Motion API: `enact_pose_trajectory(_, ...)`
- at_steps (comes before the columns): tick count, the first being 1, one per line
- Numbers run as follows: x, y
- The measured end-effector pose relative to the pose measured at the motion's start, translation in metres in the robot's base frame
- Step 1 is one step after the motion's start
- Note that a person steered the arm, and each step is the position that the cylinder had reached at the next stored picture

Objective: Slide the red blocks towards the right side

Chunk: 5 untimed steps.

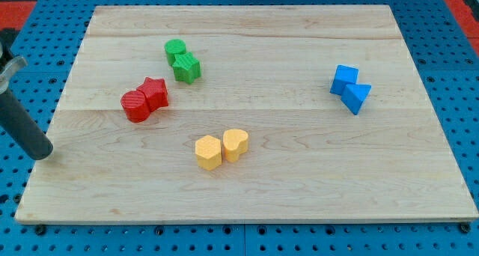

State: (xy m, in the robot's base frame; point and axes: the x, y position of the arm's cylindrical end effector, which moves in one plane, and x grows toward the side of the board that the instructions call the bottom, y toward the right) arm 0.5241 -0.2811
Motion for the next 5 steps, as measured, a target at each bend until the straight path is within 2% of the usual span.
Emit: enact_pose_trajectory(5,-0.0069,-0.0016)
